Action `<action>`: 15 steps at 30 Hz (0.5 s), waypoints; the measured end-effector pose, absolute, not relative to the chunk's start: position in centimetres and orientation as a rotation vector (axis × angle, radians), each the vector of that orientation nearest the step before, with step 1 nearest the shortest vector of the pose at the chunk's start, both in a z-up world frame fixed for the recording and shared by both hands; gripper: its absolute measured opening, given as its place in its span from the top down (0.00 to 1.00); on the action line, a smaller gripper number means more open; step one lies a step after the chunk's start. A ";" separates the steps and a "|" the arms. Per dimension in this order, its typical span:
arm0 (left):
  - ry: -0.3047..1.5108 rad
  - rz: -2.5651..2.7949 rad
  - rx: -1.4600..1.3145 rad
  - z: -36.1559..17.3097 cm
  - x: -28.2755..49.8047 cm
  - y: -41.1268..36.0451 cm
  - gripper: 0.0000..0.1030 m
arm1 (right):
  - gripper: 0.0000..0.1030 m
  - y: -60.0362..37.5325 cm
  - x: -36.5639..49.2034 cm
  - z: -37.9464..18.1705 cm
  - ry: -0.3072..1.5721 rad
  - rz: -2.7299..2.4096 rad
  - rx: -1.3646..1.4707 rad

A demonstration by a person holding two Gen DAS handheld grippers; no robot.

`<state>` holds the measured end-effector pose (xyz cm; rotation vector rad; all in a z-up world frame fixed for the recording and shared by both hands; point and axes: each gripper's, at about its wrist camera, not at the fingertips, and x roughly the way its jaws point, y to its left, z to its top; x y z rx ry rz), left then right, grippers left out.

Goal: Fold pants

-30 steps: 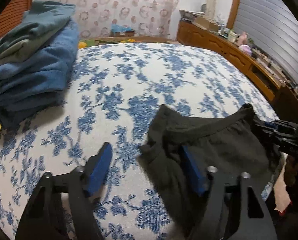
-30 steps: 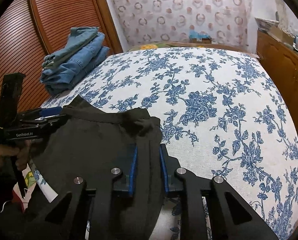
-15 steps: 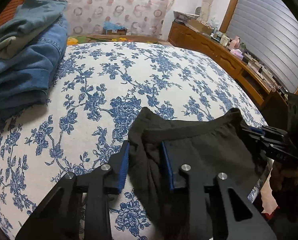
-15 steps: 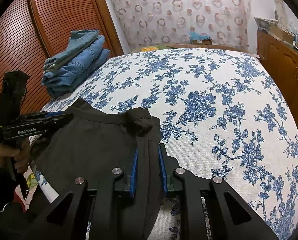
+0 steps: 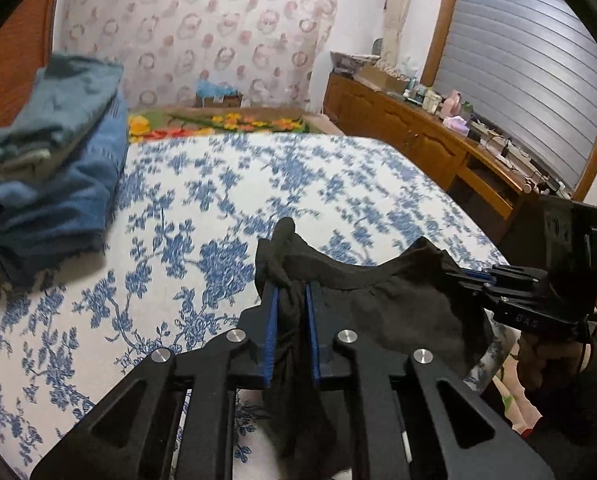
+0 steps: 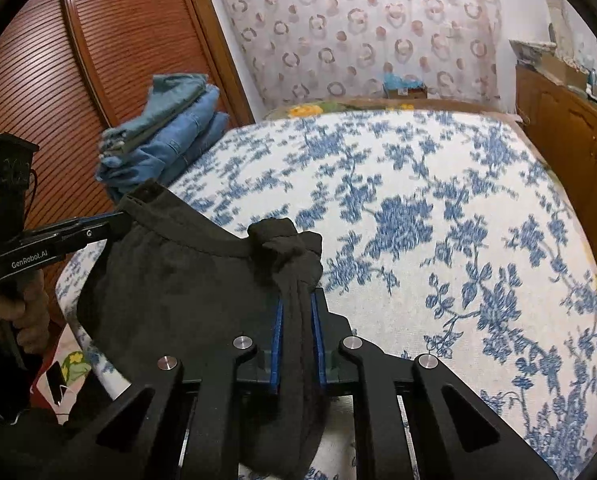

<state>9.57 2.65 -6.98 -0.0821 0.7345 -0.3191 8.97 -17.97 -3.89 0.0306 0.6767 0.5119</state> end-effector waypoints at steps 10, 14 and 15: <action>0.660 -0.322 -0.065 -4.2 8.3 2.0 0.86 | 0.88 -18.3 6.0 -0.9 0.544 0.503 0.006; 0.624 -0.322 -0.062 -2.8 8.1 2.0 0.86 | 0.88 -18.4 4.8 0.6 0.491 0.494 -0.020; 0.614 -0.319 -0.061 -2.4 8.1 2.0 0.87 | 0.88 -18.4 4.6 0.8 0.481 0.492 -0.027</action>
